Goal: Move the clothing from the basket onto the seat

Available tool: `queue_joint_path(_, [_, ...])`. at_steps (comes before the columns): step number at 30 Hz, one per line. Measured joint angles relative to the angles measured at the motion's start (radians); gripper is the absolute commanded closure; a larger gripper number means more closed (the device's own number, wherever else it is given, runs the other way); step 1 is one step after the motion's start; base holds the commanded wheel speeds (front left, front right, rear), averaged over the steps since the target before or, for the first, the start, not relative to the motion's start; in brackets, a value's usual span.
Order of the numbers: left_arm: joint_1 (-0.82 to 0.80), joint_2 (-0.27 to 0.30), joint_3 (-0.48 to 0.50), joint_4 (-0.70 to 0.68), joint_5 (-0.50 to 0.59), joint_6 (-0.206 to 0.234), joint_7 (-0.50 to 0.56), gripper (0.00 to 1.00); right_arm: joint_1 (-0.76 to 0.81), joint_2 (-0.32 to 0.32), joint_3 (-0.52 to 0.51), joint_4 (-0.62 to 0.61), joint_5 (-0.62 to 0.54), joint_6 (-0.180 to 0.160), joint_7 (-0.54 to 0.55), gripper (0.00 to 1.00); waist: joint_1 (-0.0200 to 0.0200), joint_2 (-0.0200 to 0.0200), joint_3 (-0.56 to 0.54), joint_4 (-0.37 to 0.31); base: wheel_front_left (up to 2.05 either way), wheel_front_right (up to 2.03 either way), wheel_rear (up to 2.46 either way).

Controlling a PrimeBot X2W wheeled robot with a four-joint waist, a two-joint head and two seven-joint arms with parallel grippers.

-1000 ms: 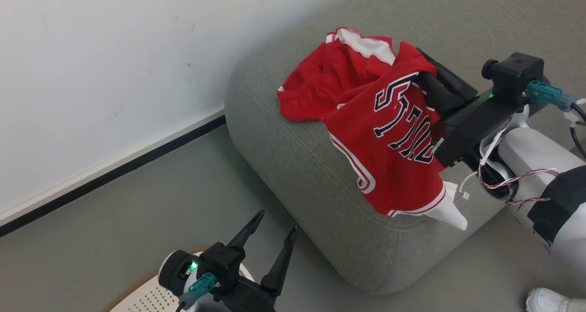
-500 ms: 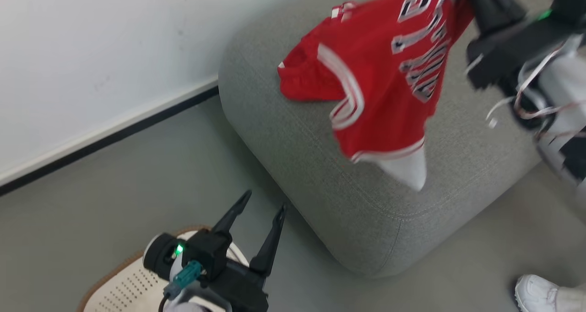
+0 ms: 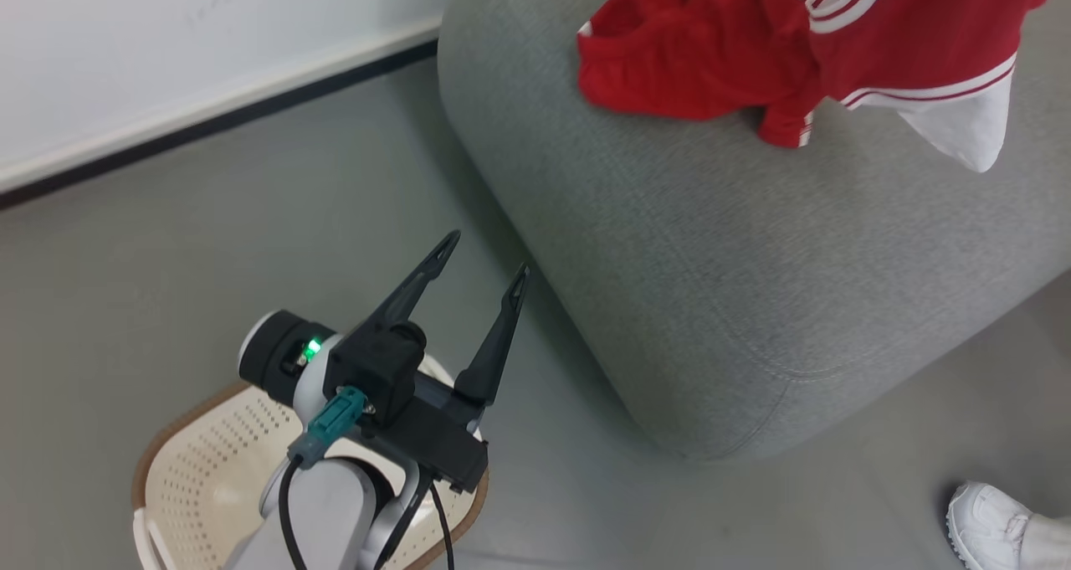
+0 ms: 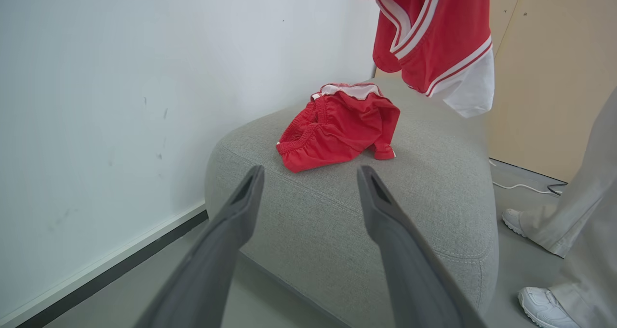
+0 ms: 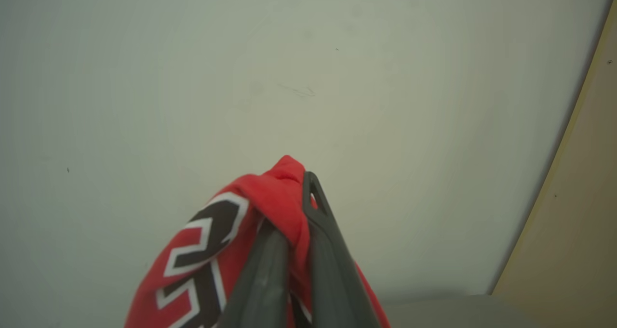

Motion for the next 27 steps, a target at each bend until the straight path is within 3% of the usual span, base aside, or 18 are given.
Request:
queue_joint_path(17, [-0.071, 0.042, -0.017, -0.074, 0.046, -0.012, 0.067, 0.00, -0.105, -0.064, -0.072, 0.157, -0.003, -0.056, 0.000, 1.00, -0.0001, 0.0000, 0.188, 0.102, 0.00, 0.00, 0.00])
queue_joint_path(27, [-0.102, 0.065, -0.021, -0.111, 0.058, -0.021, 0.101, 0.00, 0.026, 0.012, -0.095, 0.295, 0.056, -0.091, 0.000, 1.00, -0.0002, 0.0001, 0.298, 0.133, 0.00, 0.00, 0.00])
